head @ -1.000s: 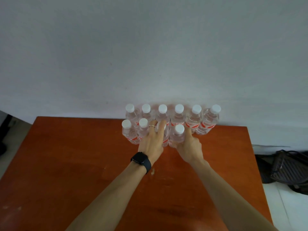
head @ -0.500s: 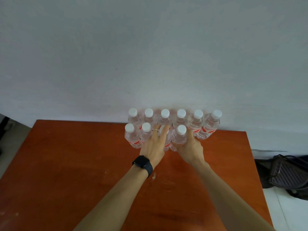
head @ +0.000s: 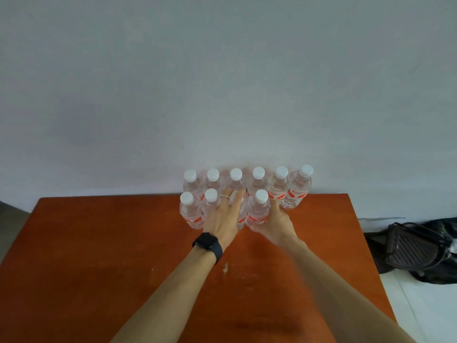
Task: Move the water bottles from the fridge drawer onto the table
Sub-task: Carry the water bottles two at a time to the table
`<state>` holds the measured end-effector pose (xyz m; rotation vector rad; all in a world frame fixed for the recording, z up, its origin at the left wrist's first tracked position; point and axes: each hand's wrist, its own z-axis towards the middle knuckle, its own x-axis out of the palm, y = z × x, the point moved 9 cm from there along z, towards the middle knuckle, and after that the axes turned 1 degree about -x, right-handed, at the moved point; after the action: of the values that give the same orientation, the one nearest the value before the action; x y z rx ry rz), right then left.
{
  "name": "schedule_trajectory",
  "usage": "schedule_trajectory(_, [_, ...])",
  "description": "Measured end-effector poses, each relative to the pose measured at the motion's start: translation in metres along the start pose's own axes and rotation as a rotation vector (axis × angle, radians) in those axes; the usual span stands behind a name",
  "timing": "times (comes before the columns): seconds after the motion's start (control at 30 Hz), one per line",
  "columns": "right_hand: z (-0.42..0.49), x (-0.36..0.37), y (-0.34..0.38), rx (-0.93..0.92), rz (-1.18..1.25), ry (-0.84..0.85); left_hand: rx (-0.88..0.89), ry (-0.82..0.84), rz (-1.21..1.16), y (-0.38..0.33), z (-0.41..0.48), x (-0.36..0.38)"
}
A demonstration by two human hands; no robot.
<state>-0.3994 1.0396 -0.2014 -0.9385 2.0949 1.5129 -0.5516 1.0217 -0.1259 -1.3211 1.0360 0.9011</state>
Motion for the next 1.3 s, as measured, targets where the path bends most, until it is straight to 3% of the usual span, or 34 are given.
schedule_trajectory(0.23, [-0.046,-0.007,-0.023,0.073,0.015,-0.005,-0.004,-0.007,-0.052,0.001,-0.017,-0.004])
schedule_trajectory(0.37, [-0.095,-0.027,-0.035,-0.003,-0.052,-0.046,0.011,-0.051,-0.027,-0.011,-0.05,-0.006])
schedule_trajectory(0.53, [-0.198,-0.076,-0.079,-0.045,-0.094,-0.25,0.255,0.102,0.0,-0.078,-0.103,0.036])
schedule_trajectory(0.7, [-0.334,-0.125,-0.166,0.153,-0.17,-0.422,0.538,0.328,0.028,-0.207,-0.159,0.096])
schedule_trajectory(0.87, [-0.518,-0.178,-0.261,0.459,-0.168,-0.658,0.886,0.398,0.056,-0.388,-0.262,0.13])
schedule_trajectory(1.1, [-0.826,-0.192,-0.358,0.774,-0.081,-1.041,1.294,0.492,0.015,-0.605,-0.509,0.146])
schedule_trajectory(1.3, [-1.039,-0.174,-0.397,1.014,-0.054,-1.276,1.576,0.596,-0.072,-0.73,-0.713,0.151])
